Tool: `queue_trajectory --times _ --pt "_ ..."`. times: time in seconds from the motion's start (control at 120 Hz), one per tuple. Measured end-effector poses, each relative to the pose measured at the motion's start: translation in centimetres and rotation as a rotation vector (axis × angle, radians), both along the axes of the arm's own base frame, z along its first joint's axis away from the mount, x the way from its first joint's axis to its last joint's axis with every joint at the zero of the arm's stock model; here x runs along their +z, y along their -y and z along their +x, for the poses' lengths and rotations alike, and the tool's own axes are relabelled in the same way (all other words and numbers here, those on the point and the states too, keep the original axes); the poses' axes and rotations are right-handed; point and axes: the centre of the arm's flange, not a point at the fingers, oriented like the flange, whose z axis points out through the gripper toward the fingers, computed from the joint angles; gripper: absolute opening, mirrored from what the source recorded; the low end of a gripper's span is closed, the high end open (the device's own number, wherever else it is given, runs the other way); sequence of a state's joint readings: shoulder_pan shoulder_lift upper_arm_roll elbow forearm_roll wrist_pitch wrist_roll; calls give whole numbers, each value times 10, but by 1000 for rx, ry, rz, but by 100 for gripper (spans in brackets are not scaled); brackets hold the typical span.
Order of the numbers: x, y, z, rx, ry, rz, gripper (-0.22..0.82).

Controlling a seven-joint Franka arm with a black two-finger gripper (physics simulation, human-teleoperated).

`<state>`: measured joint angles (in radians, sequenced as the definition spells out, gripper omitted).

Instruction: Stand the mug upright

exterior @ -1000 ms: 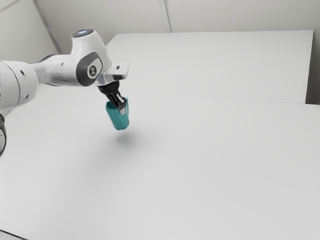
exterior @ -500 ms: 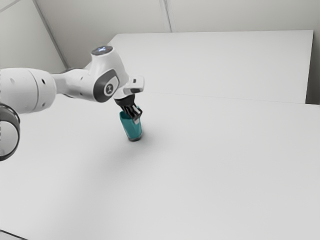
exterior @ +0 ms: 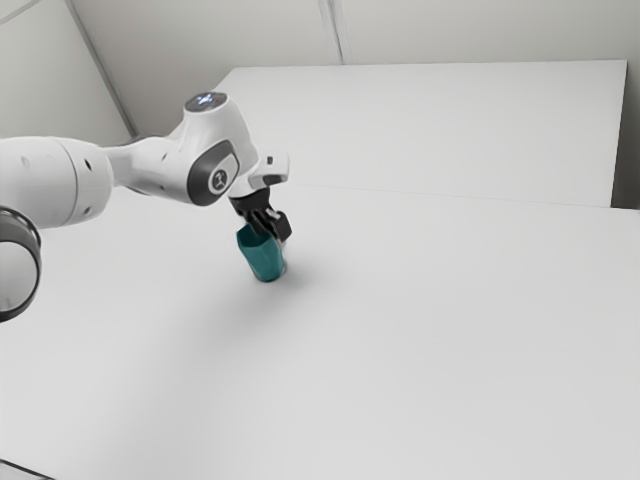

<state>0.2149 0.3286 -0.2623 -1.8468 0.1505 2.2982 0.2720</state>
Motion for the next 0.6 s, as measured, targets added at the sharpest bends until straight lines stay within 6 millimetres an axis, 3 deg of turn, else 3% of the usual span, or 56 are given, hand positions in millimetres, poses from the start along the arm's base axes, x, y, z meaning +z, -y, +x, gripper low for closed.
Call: queue_trajectory --times 0.2,0.4,0.6 --pt "35 -14 -5 39 30 12 53" --pt "100 -30 -20 102 46 21 57" --pt "167 -59 -37 185 30 37 59"
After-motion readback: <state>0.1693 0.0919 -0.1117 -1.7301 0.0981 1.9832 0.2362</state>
